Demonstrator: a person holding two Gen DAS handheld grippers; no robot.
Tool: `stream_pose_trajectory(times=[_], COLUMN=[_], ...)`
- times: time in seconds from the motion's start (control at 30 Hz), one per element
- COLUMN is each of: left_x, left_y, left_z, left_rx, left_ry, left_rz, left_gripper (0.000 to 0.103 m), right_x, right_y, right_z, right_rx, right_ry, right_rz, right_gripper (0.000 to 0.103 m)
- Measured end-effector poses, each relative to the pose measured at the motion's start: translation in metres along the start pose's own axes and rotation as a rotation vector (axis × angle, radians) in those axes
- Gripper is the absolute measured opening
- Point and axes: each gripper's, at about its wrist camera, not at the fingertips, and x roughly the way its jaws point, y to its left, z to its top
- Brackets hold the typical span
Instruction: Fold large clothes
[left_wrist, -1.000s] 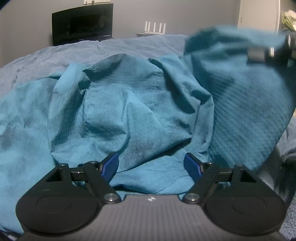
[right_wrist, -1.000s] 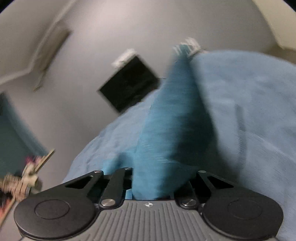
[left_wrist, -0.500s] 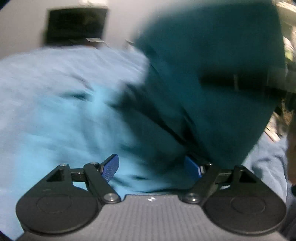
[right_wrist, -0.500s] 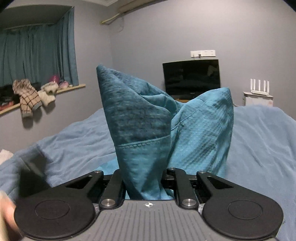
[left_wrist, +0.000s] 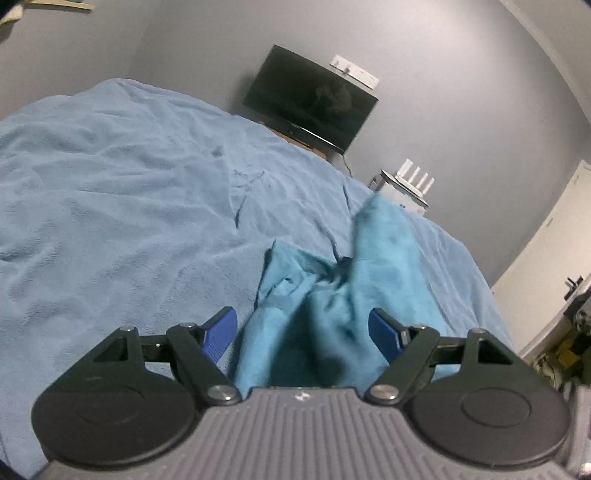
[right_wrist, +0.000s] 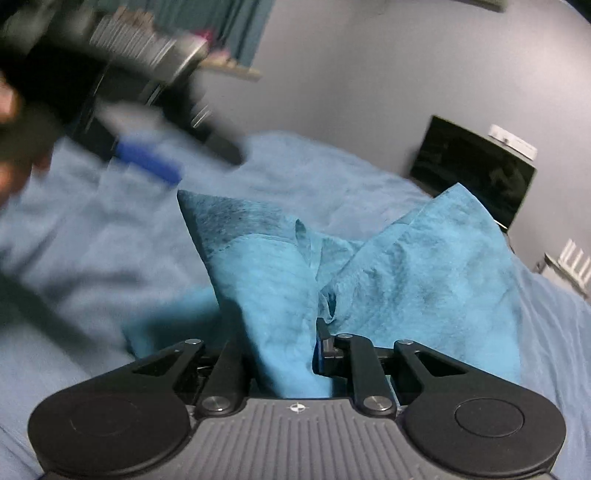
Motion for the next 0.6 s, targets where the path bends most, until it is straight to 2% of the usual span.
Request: stream_pose_trajectory(times=[0.07, 0.13, 0.23, 0.27, 0.33, 0.43, 0.6], left_x=[0.008, 0.016, 0.029, 0.033, 0.038, 0.052, 0.059], left_y=[0.000, 0.002, 0.002, 0.000, -0.004, -0.004, -0.009], left_z=[-0.003, -0.003, -0.004, -0.005, -0.008, -0.011, -0.016], left_rx=[0.022, 0.029, 0.027, 0.024, 0.014, 0.002, 0.033], left_ry=[0.017, 0.041, 0.055, 0.060, 0.077, 0.104, 0.113], left_rz=[-0.003, -0.007, -0.048, -0.076, -0.114, -0.130, -0.168], left_gripper=[0.077, 0.077, 0.077, 0.077, 0.077, 0.076, 0.076], right_x=[0.016, 0.026, 0.026, 0.020, 0.009, -0.020, -0.076], right_y=[0.009, 0.013, 0.011, 0.008, -0.001, -0.009, -0.044], right_z=[-0.003, -0.006, -0.015, -0.021, -0.024, -0.034, -0.042], right_rx=[-0.034, -0.043, -0.015, -0.005, 0.020, 0.082, 0.177], right_ry=[0.020, 0.033, 0.012, 0.007, -0.009, -0.070, -0.108], right_rz=[0.013, 0.039, 0.137, 0.160, 0.190, 0.232, 0.281], right_gripper=[0.026, 0.034, 0.045, 0.047, 0.057, 0.063, 0.065])
